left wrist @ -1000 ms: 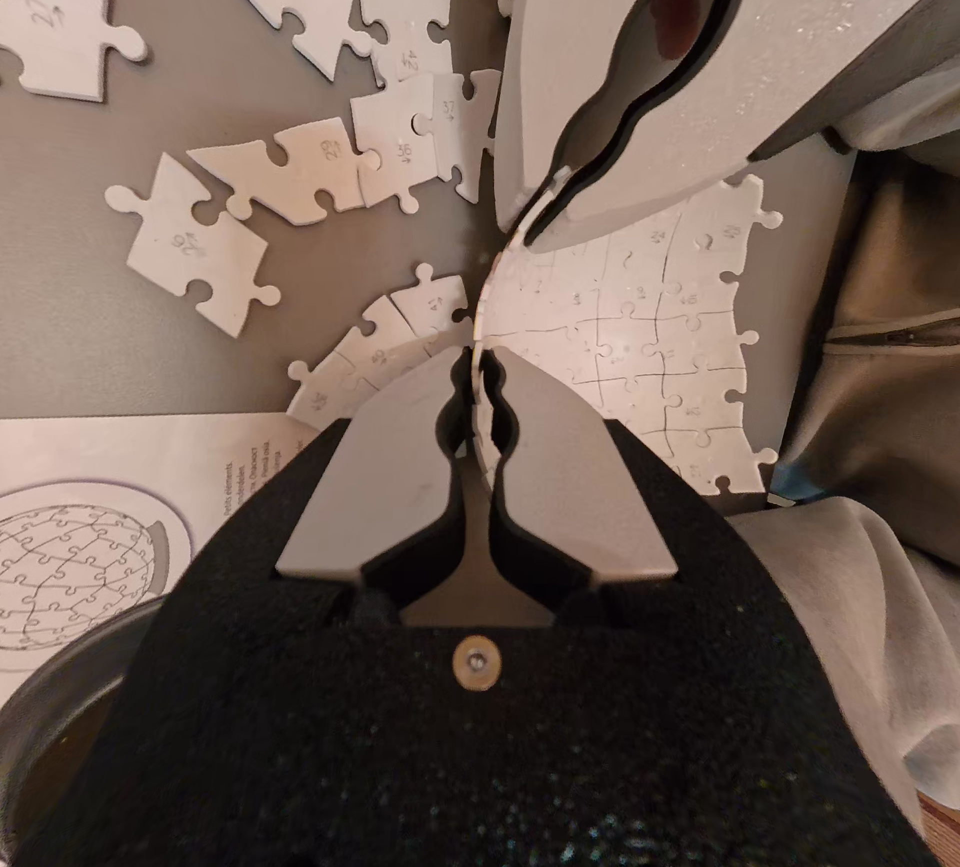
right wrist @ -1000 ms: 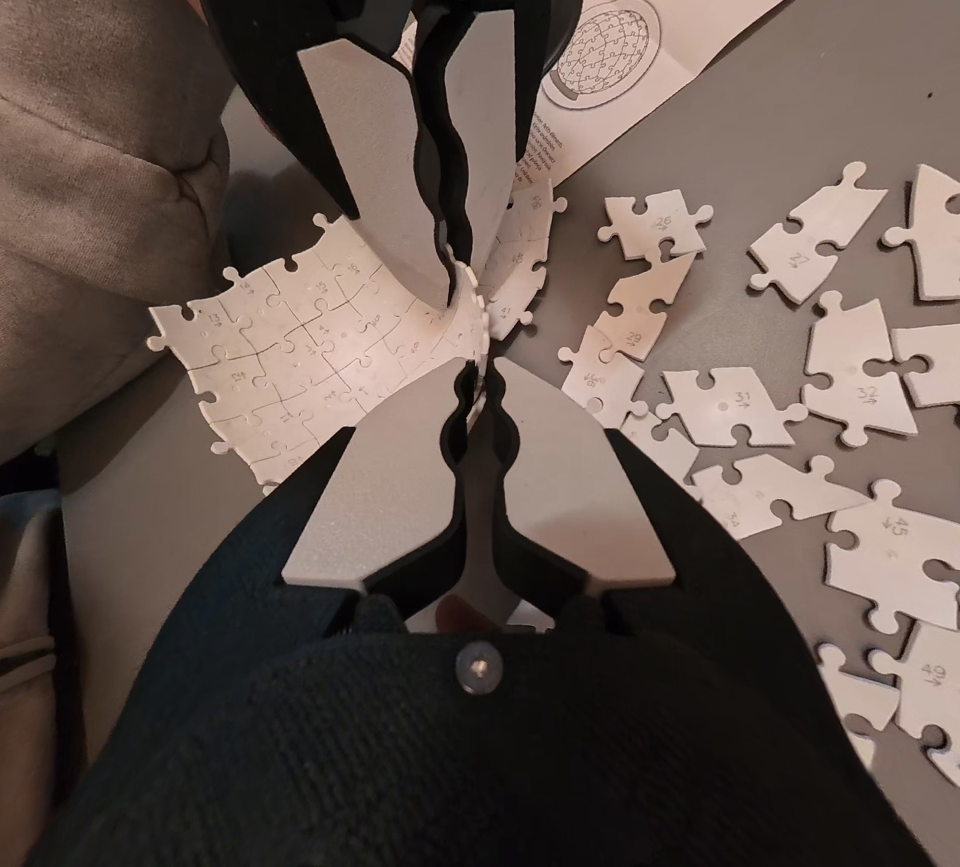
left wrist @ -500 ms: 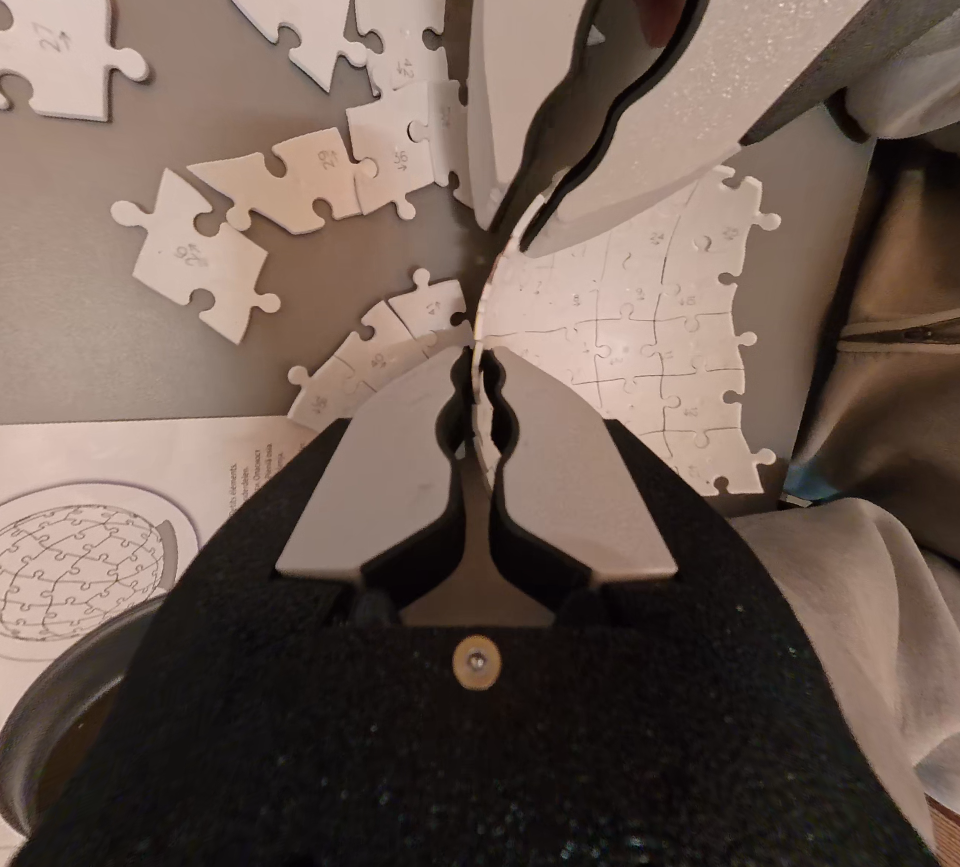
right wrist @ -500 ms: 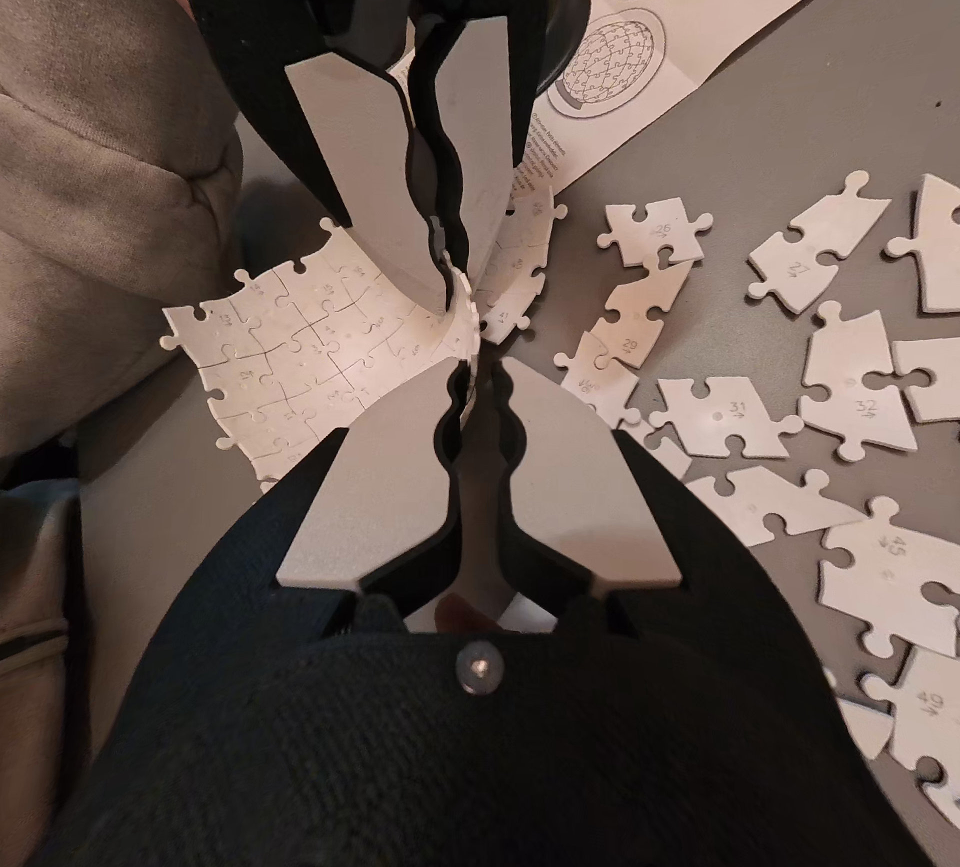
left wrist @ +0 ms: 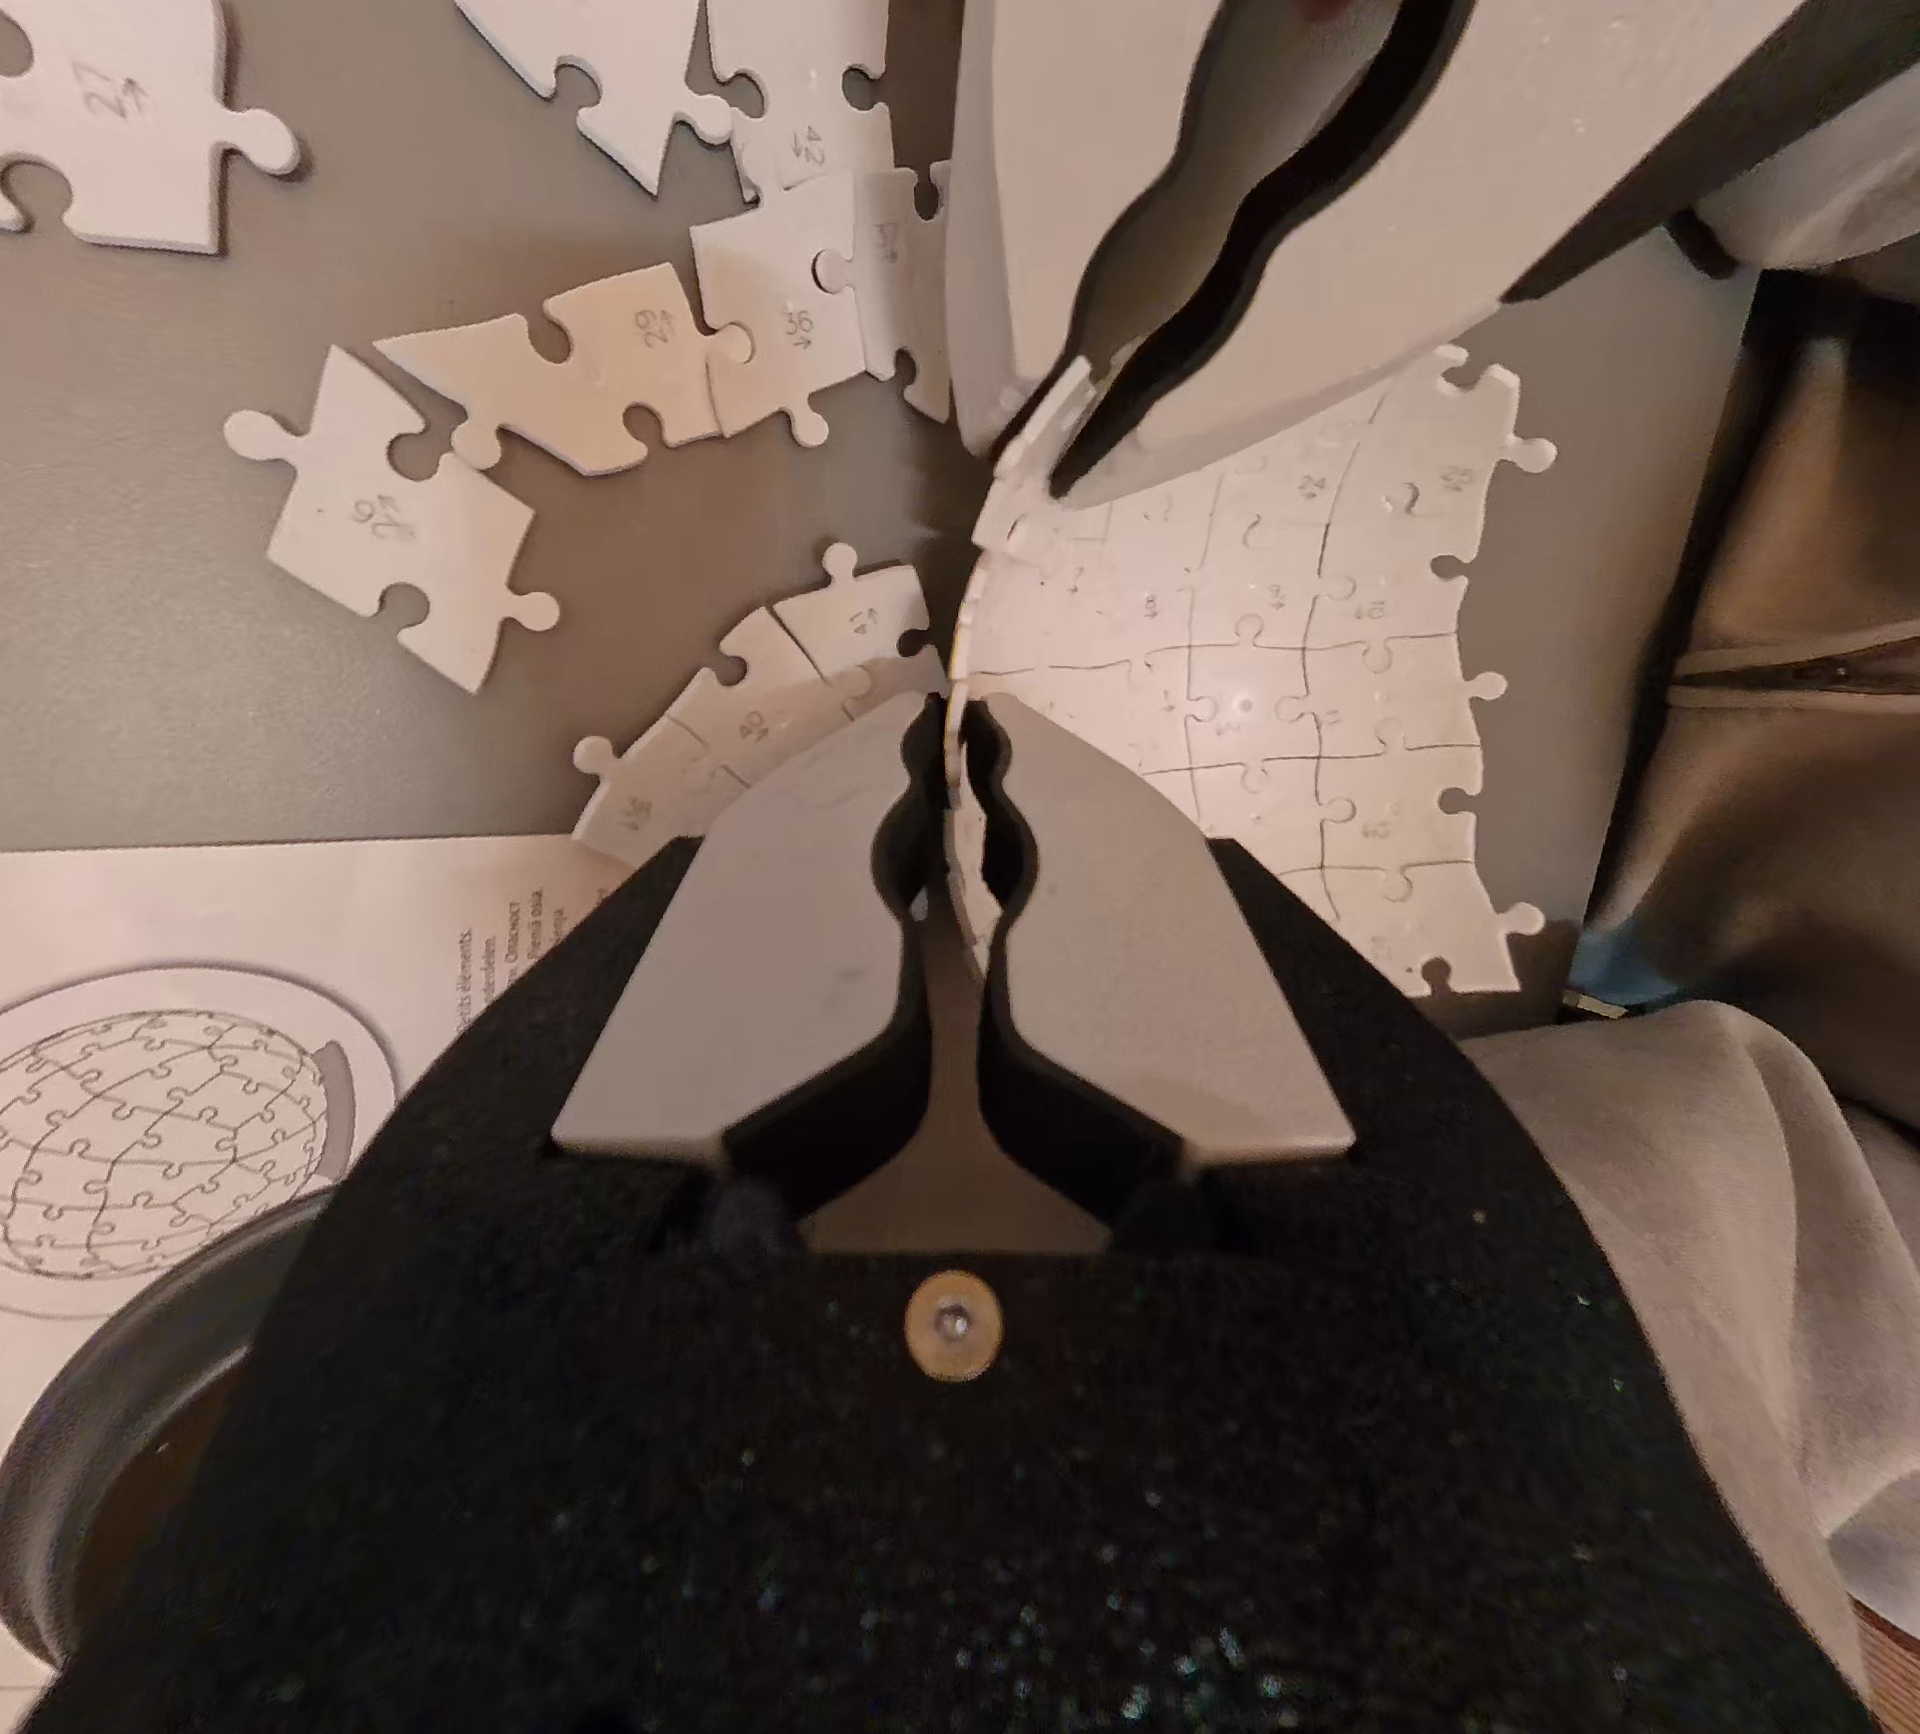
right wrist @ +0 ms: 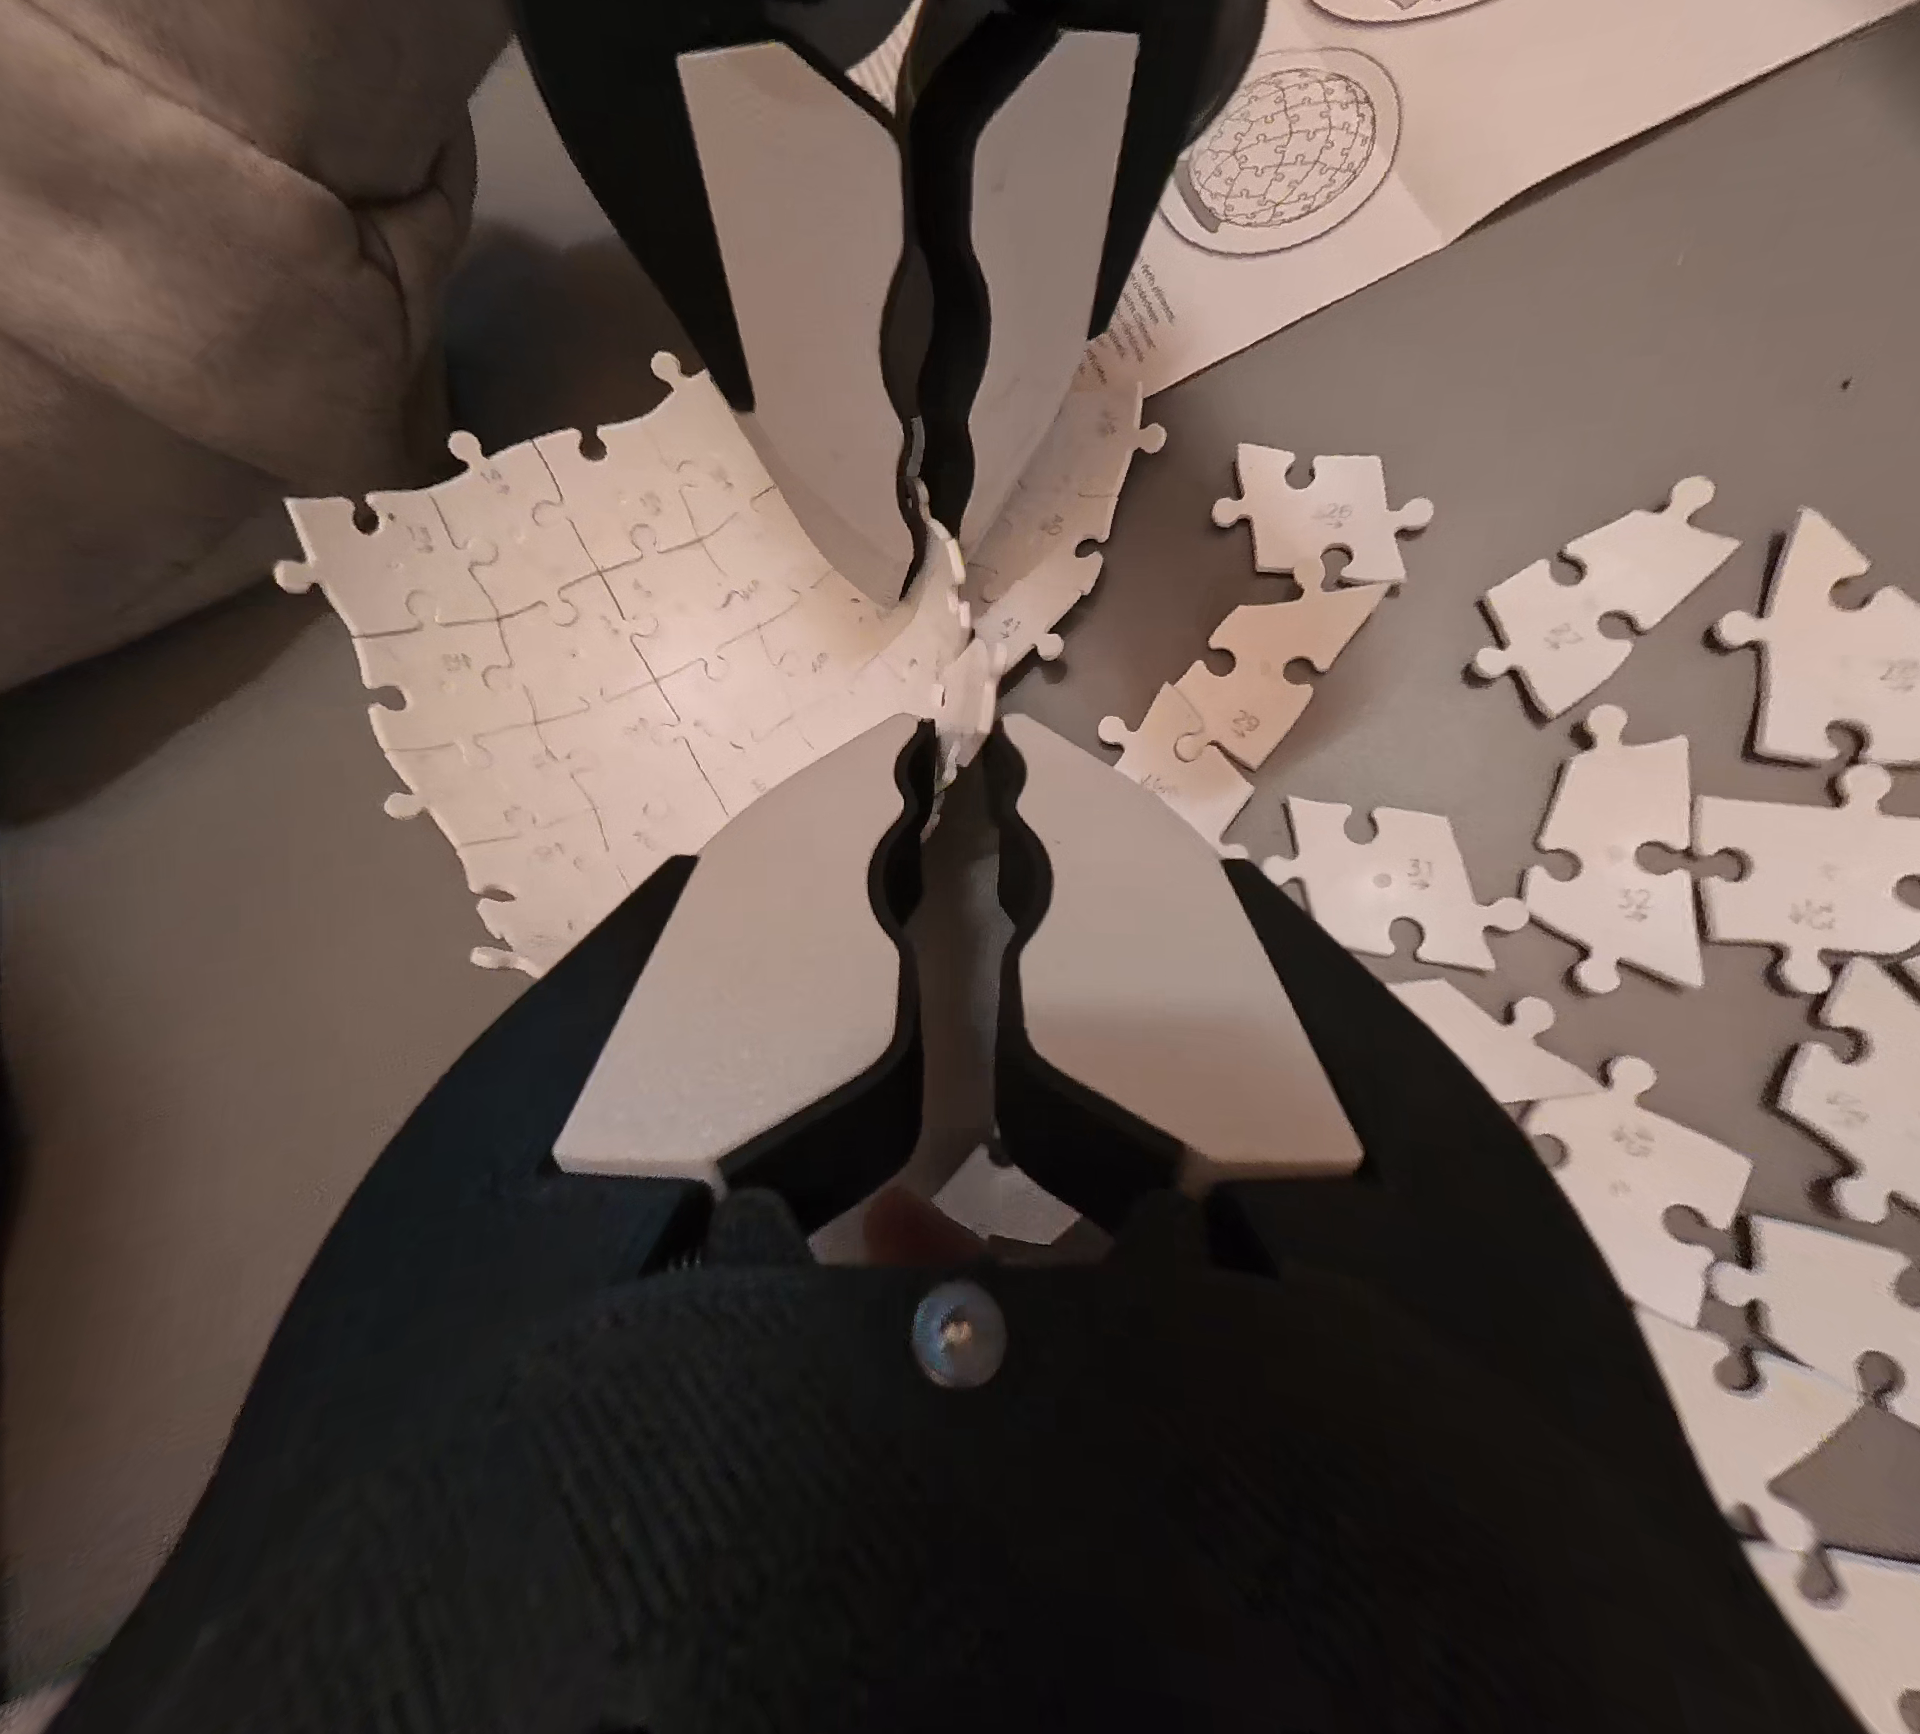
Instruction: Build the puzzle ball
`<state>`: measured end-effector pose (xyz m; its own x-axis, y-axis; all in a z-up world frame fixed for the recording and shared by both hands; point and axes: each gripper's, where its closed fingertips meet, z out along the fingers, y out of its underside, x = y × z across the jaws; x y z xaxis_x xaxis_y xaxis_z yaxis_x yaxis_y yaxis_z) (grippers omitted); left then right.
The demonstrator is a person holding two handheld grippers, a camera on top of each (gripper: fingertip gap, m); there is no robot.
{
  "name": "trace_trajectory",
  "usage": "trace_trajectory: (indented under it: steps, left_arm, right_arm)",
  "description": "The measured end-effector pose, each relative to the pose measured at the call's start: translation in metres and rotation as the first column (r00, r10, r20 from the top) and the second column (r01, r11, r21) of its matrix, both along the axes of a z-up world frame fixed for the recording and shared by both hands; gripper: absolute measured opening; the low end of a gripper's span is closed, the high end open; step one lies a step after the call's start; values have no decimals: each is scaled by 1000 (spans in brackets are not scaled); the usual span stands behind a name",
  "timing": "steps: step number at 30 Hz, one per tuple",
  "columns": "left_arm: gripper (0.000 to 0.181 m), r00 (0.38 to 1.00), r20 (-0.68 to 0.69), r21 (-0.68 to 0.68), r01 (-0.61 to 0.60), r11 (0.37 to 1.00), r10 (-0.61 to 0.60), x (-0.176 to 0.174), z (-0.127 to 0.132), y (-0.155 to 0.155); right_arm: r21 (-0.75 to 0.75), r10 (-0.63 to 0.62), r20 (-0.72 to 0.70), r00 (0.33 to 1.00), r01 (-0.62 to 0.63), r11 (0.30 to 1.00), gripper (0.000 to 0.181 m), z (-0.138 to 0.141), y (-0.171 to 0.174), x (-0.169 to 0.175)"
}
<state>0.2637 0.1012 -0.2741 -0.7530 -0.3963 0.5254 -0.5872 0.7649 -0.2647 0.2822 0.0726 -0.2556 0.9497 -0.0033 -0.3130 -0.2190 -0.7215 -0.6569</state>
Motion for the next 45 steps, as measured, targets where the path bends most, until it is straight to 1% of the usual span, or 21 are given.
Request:
trace_trajectory:
  steps: [6, 11, 15, 22, 25, 30, 31, 36, 38, 41, 43, 45]
  left_arm:
    - [3, 1000, -4, 4, -5, 1000, 5, 0, 0, 0]
    - [3, 1000, -10, 0, -1, 1000, 1, -1, 0, -2]
    - [4, 1000, -14, 5, -3, 1000, 4, -1, -1, -3]
    - [4, 1000, -21, 11, -11, 1000, 11, -1, -2, -2]
    - [4, 1000, -27, 4, -15, 1000, 15, -1, -2, -3]
    - [6, 999, -29, 3, -22, 1000, 22, 0, -3, 0]
    - [7, 999, -27, -1, -23, 1000, 23, 0, -3, 1]
    - [28, 998, -5, -43, -56, 998, 56, 4, 4, 0]
    - [32, 998, 32, -31, -61, 998, 62, 8, 5, 3]
    - [35, 991, 90, -59, -92, 994, 97, 16, 14, 3]
    - [37, 983, 146, -104, -97, 990, 112, 22, 26, 0]
    - [30, 967, 218, -181, -91, 979, 130, 29, 43, -9]
  right_arm:
    - [-53, 108, 61, 992, -105, 993, 9, -3, 1, -3]
    - [-110, 217, 103, 971, -206, 972, 9, -1, -2, -3]
    - [-167, 304, 107, 947, -285, 944, 10, -1, -6, -2]
    - [-219, 375, 90, 923, -349, 911, 16, -3, -4, 4]
    - [-197, 358, 82, 930, -337, 920, 13, -2, -2, 6]
    - [-83, 299, -7, 954, -299, 951, 3, 7, -2, 6]
    - [-76, 284, -2, 959, -283, 956, 3, 9, -3, 8]
    - [-51, 255, 34, 966, -253, 966, 3, 16, -8, 14]
    - [-41, 226, 31, 974, -225, 973, 3, 18, -9, 16]
    - [-31, 207, 26, 978, -207, 978, 3, 21, -11, 17]
    - [-13, 181, 26, 983, -181, 983, 3, 26, -8, 18]
    - [28, 169, 10, 986, -170, 985, 3, 33, -5, 16]
